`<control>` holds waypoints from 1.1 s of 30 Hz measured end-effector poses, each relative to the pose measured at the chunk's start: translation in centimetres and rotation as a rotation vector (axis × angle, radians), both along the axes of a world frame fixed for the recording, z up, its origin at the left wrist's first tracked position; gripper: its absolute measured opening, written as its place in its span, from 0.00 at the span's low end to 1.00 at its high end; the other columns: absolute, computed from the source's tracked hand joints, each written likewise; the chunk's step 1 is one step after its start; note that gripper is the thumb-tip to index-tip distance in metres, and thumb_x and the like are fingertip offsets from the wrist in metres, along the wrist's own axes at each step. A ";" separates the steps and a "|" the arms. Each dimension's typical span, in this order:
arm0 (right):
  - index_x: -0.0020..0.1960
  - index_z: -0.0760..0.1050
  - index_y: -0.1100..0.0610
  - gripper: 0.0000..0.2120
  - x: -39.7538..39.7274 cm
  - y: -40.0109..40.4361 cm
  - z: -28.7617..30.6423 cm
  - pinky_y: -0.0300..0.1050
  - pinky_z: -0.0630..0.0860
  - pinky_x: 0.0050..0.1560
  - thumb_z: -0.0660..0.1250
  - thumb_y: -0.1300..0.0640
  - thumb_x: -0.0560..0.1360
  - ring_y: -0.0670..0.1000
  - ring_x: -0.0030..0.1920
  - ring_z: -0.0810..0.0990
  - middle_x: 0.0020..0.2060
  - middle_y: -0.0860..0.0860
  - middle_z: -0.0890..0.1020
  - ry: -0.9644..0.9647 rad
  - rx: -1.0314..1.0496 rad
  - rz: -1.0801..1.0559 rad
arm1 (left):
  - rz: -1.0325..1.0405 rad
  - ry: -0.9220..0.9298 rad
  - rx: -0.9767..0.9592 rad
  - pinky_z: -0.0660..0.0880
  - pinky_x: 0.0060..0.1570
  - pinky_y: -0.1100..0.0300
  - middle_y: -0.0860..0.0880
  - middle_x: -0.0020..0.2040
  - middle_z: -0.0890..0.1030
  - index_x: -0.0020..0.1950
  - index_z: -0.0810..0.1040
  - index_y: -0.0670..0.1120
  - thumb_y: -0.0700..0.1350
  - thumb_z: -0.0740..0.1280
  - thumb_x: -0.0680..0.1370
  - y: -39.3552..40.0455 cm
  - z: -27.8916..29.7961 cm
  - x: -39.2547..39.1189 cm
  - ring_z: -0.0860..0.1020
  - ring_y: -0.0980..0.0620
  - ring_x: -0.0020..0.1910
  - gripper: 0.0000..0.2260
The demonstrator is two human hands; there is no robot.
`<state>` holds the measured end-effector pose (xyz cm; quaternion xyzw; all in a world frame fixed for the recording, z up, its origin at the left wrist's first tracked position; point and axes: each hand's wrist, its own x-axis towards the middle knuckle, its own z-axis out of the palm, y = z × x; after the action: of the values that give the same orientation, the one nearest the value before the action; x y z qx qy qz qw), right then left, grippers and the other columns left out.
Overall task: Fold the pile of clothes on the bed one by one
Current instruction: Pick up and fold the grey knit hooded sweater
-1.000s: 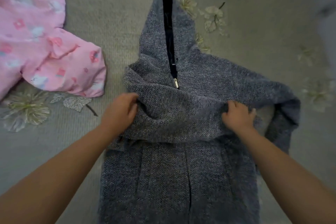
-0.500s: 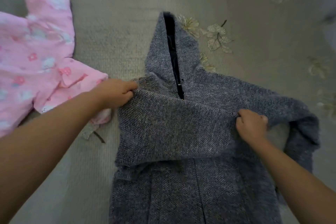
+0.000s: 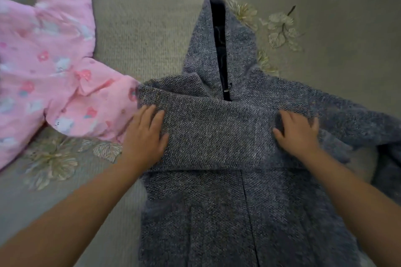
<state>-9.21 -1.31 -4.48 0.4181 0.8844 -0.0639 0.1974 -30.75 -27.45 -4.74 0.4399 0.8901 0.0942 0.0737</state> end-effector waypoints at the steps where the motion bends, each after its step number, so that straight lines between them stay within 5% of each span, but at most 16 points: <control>1: 0.73 0.56 0.56 0.26 0.4 -0.2 -0.5 0.63 0.48 0.69 0.57 0.49 0.78 0.54 0.70 0.60 0.70 0.54 0.63 -0.013 -0.002 -0.015 | 0.144 -0.125 0.018 0.69 0.58 0.39 0.31 0.61 0.71 0.64 0.69 0.33 0.44 0.64 0.74 -0.7 -0.3 0.9 0.71 0.32 0.60 0.22; 3: 0.73 0.54 0.56 0.27 0.7 -0.3 -1.0 0.64 0.48 0.69 0.56 0.48 0.78 0.55 0.72 0.56 0.72 0.54 0.59 -0.041 0.004 -0.057 | 0.456 -0.354 0.044 0.65 0.61 0.43 0.33 0.65 0.67 0.72 0.59 0.38 0.46 0.64 0.76 -1.3 -1.4 1.6 0.66 0.36 0.64 0.27; 6: 0.73 0.56 0.57 0.26 0.1 0.3 -1.2 0.63 0.50 0.69 0.57 0.48 0.78 0.57 0.70 0.59 0.69 0.57 0.64 -0.120 0.013 -0.074 | 0.557 -0.474 0.116 0.66 0.58 0.50 0.35 0.63 0.71 0.70 0.61 0.38 0.43 0.64 0.76 -0.9 -2.3 1.7 0.69 0.38 0.62 0.25; 9: 0.60 0.71 0.64 0.15 -1.1 0.8 -0.7 0.58 0.62 0.63 0.60 0.57 0.77 0.61 0.58 0.71 0.56 0.62 0.75 -0.024 0.077 0.008 | 0.629 -0.466 0.178 0.66 0.47 0.52 0.34 0.55 0.75 0.59 0.69 0.34 0.39 0.61 0.78 -1.1 -2.4 1.9 0.73 0.38 0.54 0.12; 13: 0.53 0.74 0.67 0.09 -2.8 0.1 0.1 0.57 0.63 0.55 0.61 0.66 0.75 0.64 0.48 0.73 0.45 0.66 0.76 0.317 0.288 0.092 | 0.731 -0.376 0.199 0.63 0.42 0.52 0.34 0.49 0.73 0.54 0.68 0.33 0.37 0.58 0.79 -3.2 -2.6 2.4 0.72 0.37 0.48 0.08; 16: 0.62 0.71 0.61 0.15 -4.7 0.3 0.1 0.64 0.56 0.64 0.61 0.59 0.77 0.63 0.57 0.71 0.54 0.64 0.74 0.295 0.262 0.100 | 0.764 -0.379 0.110 0.65 0.45 0.48 0.31 0.52 0.73 0.56 0.68 0.31 0.37 0.58 0.78 -3.9 -3.1 2.9 0.72 0.35 0.51 0.10; 19: 0.74 0.52 0.51 0.25 -4.0 1.0 -1.1 0.65 0.43 0.69 0.51 0.46 0.80 0.58 0.73 0.51 0.73 0.56 0.54 -0.078 -0.052 -0.069 | 0.673 -0.302 0.081 0.67 0.47 0.43 0.30 0.53 0.72 0.59 0.67 0.30 0.33 0.60 0.75 -3.3 -2.4 3.3 0.71 0.32 0.51 0.13; 22: 0.75 0.45 0.48 0.26 -1.9 1.3 -1.9 0.62 0.40 0.70 0.47 0.44 0.80 0.55 0.74 0.41 0.75 0.53 0.43 0.022 -0.106 -0.104 | 0.356 -0.054 0.160 0.71 0.49 0.39 0.28 0.52 0.74 0.58 0.71 0.27 0.32 0.62 0.71 -2.6 -1.4 4.0 0.74 0.29 0.50 0.16; 26: 0.75 0.49 0.54 0.26 1.2 2.0 -1.8 0.62 0.45 0.70 0.50 0.47 0.80 0.57 0.74 0.46 0.75 0.57 0.49 0.197 0.024 -0.400 | -0.054 0.081 0.108 0.74 0.48 0.37 0.30 0.51 0.77 0.53 0.76 0.28 0.35 0.58 0.72 -0.2 -1.1 2.6 0.76 0.29 0.52 0.16; 28: 0.74 0.49 0.58 0.30 2.3 2.4 -1.7 0.64 0.53 0.68 0.55 0.47 0.79 0.62 0.72 0.53 0.73 0.61 0.55 0.138 0.019 -0.551 | -0.038 0.086 -0.019 0.68 0.58 0.37 0.31 0.60 0.74 0.60 0.72 0.30 0.36 0.57 0.72 1.6 -1.1 0.5 0.70 0.30 0.62 0.19; 30: 0.74 0.50 0.58 0.31 2.7 2.4 -1.7 0.63 0.60 0.64 0.59 0.48 0.77 0.65 0.67 0.62 0.68 0.64 0.63 0.094 -0.011 -0.648 | 0.060 0.086 -0.195 0.53 0.68 0.41 0.37 0.68 0.67 0.69 0.65 0.37 0.39 0.52 0.76 3.2 -1.1 -1.9 0.60 0.37 0.70 0.22; 33: 0.71 0.59 0.57 0.24 2.6 2.3 -1.6 0.61 0.63 0.61 0.60 0.58 0.77 0.66 0.59 0.70 0.61 0.65 0.70 0.178 -0.007 -0.641 | 0.031 0.145 -0.369 0.54 0.66 0.44 0.38 0.60 0.73 0.62 0.70 0.39 0.41 0.56 0.76 4.4 -1.4 -4.6 0.67 0.40 0.63 0.15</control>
<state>-6.59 1.04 -6.07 0.6670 0.7215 -0.1621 0.0904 -35.39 -23.00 -6.09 0.4106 0.9020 -0.1013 0.0875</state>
